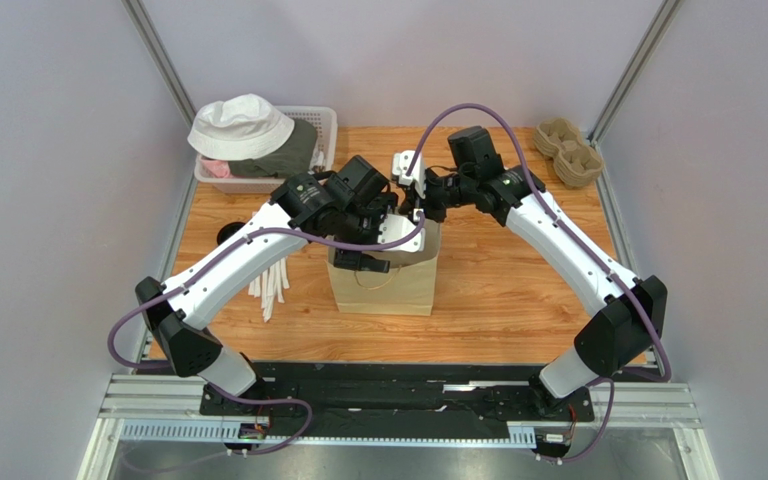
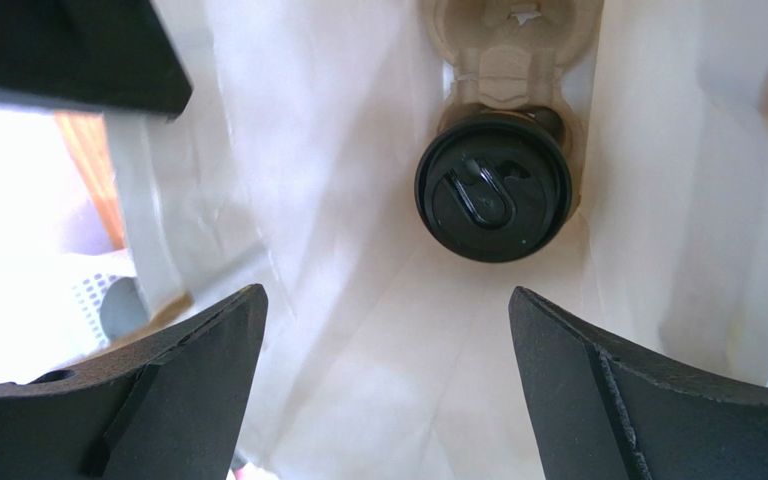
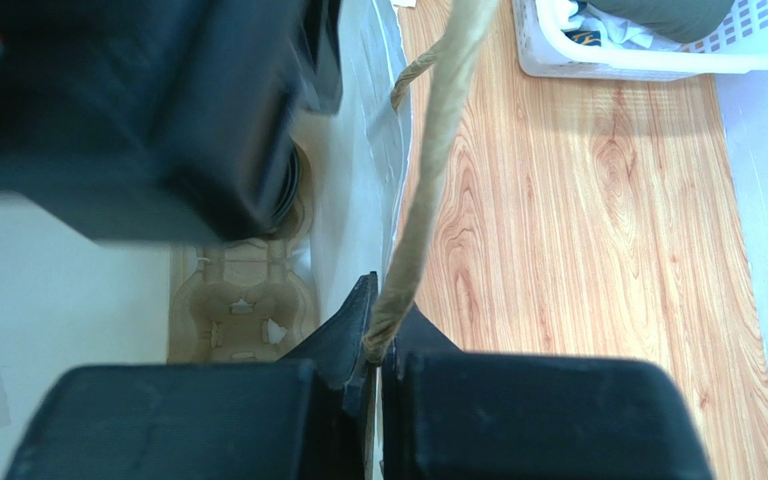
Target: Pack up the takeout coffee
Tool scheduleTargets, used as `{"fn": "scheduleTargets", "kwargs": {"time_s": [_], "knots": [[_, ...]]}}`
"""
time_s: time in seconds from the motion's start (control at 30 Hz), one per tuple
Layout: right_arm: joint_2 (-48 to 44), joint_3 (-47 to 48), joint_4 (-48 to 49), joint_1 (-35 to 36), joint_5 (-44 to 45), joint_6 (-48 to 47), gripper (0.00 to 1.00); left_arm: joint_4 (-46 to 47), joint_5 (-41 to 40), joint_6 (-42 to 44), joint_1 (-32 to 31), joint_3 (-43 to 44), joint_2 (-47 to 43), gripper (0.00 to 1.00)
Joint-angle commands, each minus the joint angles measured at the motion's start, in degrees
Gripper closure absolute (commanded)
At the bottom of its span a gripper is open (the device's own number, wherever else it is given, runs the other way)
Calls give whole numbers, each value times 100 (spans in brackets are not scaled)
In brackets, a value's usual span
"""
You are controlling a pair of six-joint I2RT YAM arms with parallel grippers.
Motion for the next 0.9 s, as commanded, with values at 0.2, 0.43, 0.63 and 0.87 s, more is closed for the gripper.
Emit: {"fn": "scheduleTargets", "kwargs": {"time_s": [0.2, 0.43, 0.63, 0.87], "knots": [[-297, -201, 92, 51, 100, -163, 100, 120, -15, -205, -29, 386, -874, 1], [-393, -244, 39, 77, 126, -163, 100, 226, 195, -670, 50, 834, -1243, 1], [-490, -280, -31, 86, 144, -172, 100, 210, 318, -2682, 1208, 1851, -1130, 1], [-604, -359, -84, 121, 205, -207, 100, -29, 1020, -4704, 3308, 1074, -971, 1]]}}
